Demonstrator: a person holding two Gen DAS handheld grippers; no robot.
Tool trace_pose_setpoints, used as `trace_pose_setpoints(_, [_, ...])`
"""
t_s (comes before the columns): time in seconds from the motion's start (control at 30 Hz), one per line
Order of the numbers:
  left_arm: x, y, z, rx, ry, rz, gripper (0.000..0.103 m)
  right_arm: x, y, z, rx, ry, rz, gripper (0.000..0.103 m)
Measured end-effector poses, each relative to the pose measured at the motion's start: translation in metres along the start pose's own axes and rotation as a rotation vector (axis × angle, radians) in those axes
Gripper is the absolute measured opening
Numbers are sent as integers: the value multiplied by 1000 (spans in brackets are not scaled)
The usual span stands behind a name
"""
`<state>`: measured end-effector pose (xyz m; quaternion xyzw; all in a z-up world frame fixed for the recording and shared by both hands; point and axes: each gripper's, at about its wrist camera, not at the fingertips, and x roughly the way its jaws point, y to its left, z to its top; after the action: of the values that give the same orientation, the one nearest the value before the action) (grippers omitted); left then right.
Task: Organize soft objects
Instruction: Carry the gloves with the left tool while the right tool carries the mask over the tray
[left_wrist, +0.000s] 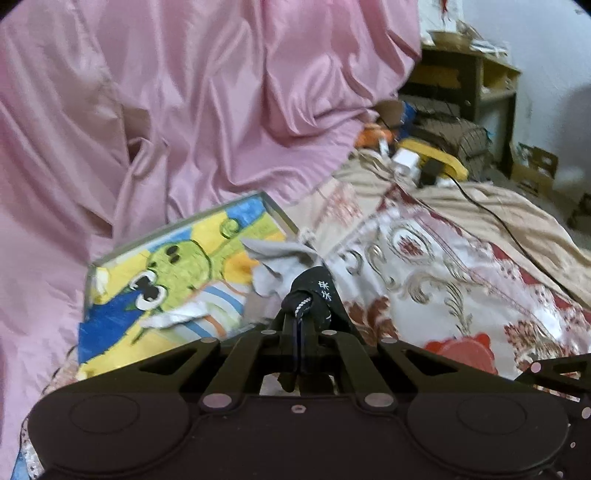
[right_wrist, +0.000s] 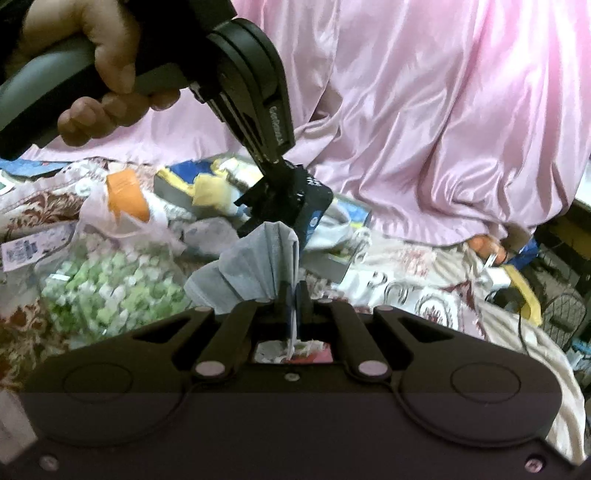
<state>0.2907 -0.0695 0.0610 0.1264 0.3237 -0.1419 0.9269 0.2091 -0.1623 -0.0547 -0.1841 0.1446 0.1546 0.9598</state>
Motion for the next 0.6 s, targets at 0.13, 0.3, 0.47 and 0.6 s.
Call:
trace_pose_setpoints(0.13, [1,14,5,-30,-38,30,0,12,-7,12,20,-54,-37,0])
trace_pose_setpoints(0.3, [7,39,13,-92,-82,57,0,29,-27,26,82,-116,-63,0])
trace_pose_setpoints(0.47, [18,66,22,-187,-147,94,0,53,-47,42,177,-156,-56,0])
trace_pose_setpoints(0.6, [35,84,21,-271,-183,130,0,86,-58,46,275,-141,-15,0])
